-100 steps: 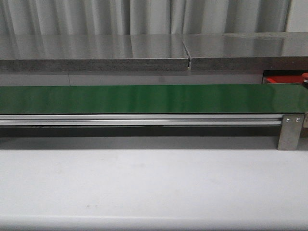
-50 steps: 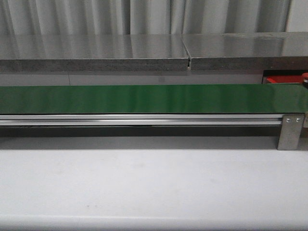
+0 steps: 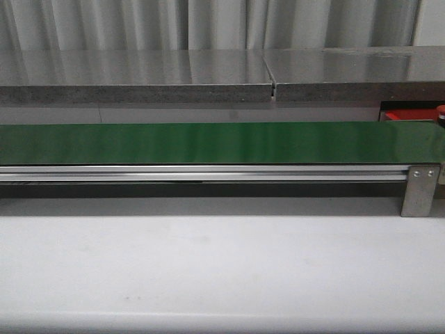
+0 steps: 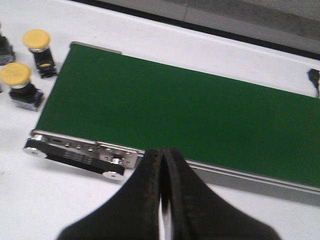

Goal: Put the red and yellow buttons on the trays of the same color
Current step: 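Move the left gripper down toward another yellow button beside the belt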

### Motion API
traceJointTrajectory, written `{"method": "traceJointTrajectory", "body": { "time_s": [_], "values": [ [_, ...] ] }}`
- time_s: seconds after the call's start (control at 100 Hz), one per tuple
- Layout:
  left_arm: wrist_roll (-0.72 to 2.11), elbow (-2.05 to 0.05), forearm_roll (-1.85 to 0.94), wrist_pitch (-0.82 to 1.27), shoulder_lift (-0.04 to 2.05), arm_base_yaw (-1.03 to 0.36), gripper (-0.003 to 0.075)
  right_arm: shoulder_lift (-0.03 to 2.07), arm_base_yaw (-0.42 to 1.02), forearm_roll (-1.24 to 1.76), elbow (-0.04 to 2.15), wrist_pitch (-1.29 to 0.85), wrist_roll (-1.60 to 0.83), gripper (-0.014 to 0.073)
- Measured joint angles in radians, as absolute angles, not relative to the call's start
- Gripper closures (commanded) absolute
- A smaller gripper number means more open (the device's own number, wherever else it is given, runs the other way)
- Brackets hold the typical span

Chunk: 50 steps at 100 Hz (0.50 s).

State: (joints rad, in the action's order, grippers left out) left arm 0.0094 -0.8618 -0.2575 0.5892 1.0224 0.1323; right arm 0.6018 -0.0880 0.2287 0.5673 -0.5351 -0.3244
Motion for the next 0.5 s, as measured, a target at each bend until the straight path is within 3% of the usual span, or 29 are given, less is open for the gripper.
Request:
{"method": "traceJointTrajectory", "body": {
  "time_s": [0.33, 0.43, 0.5],
  "values": [
    [0.015, -0.924, -0.261, 0.671, 1.140, 0.434, 0.0716, 0.602, -0.088, 0.229, 0.567, -0.535, -0.324, 0.0712],
    [0.015, -0.924, -0.261, 0.671, 1.186, 0.526, 0.0602, 0.602, -0.088, 0.229, 0.567, -0.535, -0.324, 0.0712],
    [0.015, -0.926, -0.267, 0.669, 1.224, 0.580, 0.0465, 0.602, -0.088, 0.229, 0.567, -0.535, -0.324, 0.0712]
  ]
}}
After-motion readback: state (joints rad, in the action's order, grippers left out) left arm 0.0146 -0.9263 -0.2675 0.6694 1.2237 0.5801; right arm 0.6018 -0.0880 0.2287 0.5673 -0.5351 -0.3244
